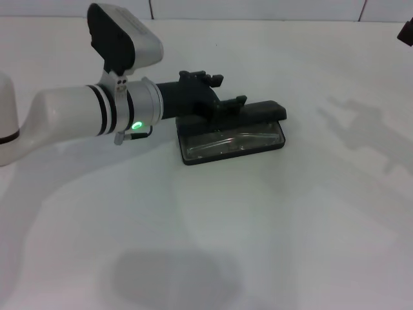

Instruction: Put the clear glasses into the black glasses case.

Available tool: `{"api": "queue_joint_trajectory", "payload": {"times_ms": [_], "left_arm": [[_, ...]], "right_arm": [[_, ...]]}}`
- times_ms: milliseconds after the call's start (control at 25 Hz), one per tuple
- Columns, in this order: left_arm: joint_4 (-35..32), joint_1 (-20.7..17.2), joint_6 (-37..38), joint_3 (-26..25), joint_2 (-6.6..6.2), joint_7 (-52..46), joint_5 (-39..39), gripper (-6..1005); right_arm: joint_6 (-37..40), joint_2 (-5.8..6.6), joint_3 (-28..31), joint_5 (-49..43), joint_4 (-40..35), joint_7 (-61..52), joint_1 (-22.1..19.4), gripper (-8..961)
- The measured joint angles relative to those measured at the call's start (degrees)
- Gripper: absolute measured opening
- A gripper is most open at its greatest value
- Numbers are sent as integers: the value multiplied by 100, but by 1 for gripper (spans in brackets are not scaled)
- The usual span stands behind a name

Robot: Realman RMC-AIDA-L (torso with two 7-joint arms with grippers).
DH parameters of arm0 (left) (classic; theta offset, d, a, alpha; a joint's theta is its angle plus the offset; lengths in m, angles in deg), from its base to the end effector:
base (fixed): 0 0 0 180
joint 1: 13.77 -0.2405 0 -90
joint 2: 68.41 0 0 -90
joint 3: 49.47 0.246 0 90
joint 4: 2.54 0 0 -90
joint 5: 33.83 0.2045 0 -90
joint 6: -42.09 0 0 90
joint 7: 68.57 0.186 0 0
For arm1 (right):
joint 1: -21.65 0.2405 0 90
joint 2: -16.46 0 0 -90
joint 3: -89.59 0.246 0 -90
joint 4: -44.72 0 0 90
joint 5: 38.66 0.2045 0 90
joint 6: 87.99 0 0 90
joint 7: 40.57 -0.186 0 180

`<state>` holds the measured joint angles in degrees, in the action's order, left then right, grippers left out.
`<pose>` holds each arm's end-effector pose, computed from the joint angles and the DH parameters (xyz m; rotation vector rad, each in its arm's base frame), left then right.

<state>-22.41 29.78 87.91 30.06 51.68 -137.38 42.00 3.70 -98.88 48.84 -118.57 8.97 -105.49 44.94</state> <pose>-0.1937 0.4123 -0.1222 -2.5526 -0.5423 -0.4452 0.2264 0.3498 0.0640 -2.2209 0.3169 1.1341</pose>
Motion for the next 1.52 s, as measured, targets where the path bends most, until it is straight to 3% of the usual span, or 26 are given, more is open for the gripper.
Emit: {"api": "queue_joint_trajectory", "payload": {"times_ms": [440,600,760,920,960,1080,1320,1520], "left_arm": [[-313,-447,209,54,28,320,-25,694],[-447,-604,652,35,11,494,-383,710],[-824,-952,1941,20,-100,641,-705,726],[-1350,-1439,3497,-108,-304,617,-666,760],[-1485,-1655,4050,-263,-378,745,-633,773],[-1520,-1888,4657,-393,-452,1100,-604,811],[-1525,-2268,5253,-573,-524,1422,-594,889],[-1509,-2365,5280,-593,-528,1494,-491,889]], "right_arm": [[-32,-16,-71,0,21,15,35,367],[22,-2,-220,0,15,14,49,371],[145,46,-583,-119,-113,-104,102,376],[581,256,-1092,-497,-321,-403,246,380],[689,284,-1135,-572,-321,-411,283,422],[1006,311,-1193,-826,-324,-328,356,549],[1182,192,-1213,-1044,-340,34,386,816],[1210,76,-1224,-1045,-344,321,409,869]]}}
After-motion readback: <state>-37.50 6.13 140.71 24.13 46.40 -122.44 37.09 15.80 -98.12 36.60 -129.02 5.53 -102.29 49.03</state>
